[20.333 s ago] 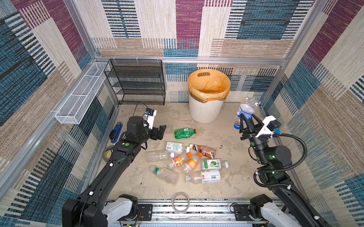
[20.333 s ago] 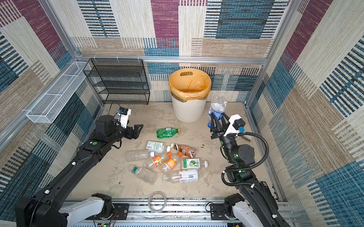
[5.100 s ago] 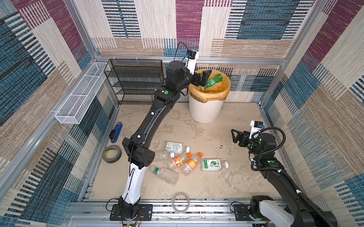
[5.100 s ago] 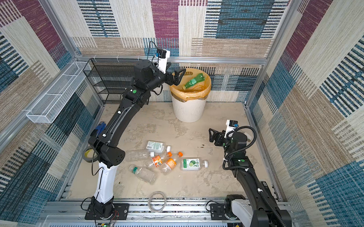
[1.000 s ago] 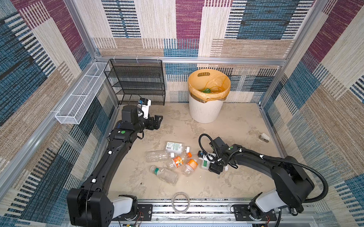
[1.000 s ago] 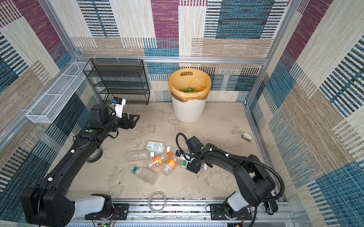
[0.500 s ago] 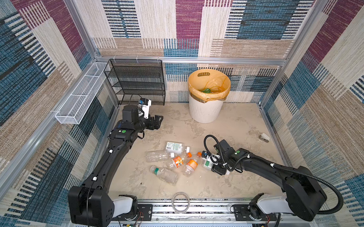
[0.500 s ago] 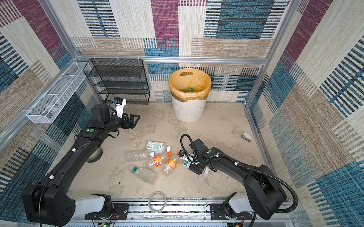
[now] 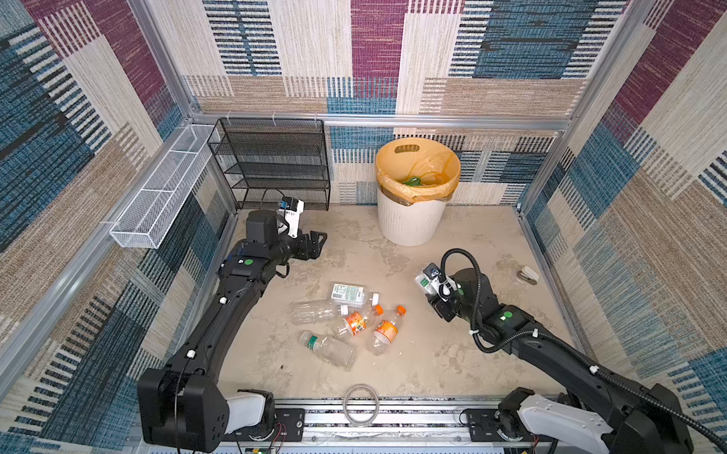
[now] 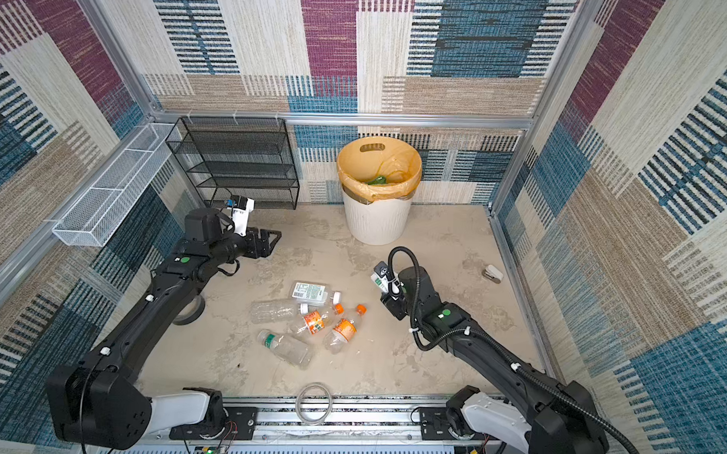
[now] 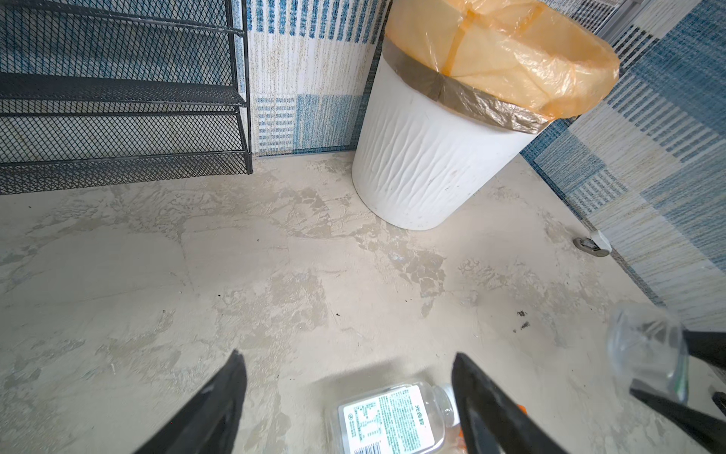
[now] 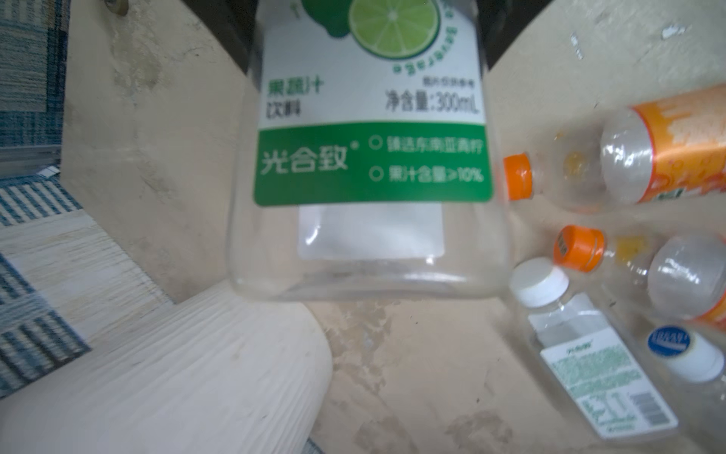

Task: Throw the plastic bottles in the bin
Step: 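Lift lime-label bottle with right gripper while left gripper reaches orange-cap bottle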

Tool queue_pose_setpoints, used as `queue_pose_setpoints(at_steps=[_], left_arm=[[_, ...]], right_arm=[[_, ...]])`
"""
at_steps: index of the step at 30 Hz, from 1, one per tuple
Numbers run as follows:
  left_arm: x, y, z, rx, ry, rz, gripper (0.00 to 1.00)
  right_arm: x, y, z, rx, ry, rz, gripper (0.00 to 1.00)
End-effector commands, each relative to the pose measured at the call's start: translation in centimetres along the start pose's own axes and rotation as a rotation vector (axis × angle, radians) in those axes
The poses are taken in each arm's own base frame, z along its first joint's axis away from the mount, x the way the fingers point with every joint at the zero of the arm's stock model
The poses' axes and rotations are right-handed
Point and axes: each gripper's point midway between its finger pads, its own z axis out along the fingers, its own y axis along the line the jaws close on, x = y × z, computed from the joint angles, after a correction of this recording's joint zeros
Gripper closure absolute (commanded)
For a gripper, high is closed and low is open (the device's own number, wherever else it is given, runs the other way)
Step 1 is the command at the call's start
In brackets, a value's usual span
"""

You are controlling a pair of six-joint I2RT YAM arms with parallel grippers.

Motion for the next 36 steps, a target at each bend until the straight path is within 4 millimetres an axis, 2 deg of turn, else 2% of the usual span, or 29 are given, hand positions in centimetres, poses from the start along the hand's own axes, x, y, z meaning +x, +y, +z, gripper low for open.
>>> queue_pose_setpoints(at_steps=[1, 5, 8, 12, 14, 19, 25, 27, 29, 32, 36], left_arm=[[-0.4, -0.2, -0.4, -0.004, -0.014, 0.025, 0.17], [-0.6, -0.7, -1.0, -0.012, -0.031, 0.071, 0.17], [-0.4, -1.7, -1.1, -0.004, -0.029, 0.108, 0.17], [0.3, -3.6, -0.7, 0.021, -0.016, 0.171, 0.17], [0.7, -4.5, -0.5, 0.031, -0.01, 0.194, 0.17], [1.1, -6.0, -0.4, 0.059, -0.001, 0.234, 0.17], [2.1, -7.5, 0.1, 0.098, 0.025, 0.275, 0.17], [2.8, -9.4, 0.3, 0.142, 0.054, 0.315, 0.16], [4.1, -11.4, 0.5, 0.153, 0.1, 0.412, 0.15], [6.4, -13.3, 0.7, 0.157, 0.192, 0.502, 0.14], [11.1, -17.6, 0.8, 0.237, 0.309, 0.46, 0.14]], right_arm=[[-5.3, -4.0, -2.0, 0.169, -0.252, 0.162, 0.4], [-9.0, -6.6, -6.3, 0.251, -0.541, 0.286, 0.39], [-10.6, -8.3, -10.1, 0.303, -0.747, 0.354, 0.38], [-11.8, -9.5, -15.2, 0.363, -0.967, 0.376, 0.38], [-12.1, -9.8, -16.9, 0.378, -1.025, 0.372, 0.37], [-12.0, -10.1, -18.8, 0.381, -1.048, 0.389, 0.37], [-11.1, -10.6, -23.3, 0.435, -1.145, 0.396, 0.36], [-10.9, -10.8, -23.8, 0.452, -1.142, 0.393, 0.36], [-10.7, -10.8, -23.7, 0.453, -1.129, 0.391, 0.36], [-10.6, -10.8, -23.6, 0.45, -1.127, 0.4, 0.37], [-10.8, -11.1, -23.8, 0.459, -1.131, 0.409, 0.37]])
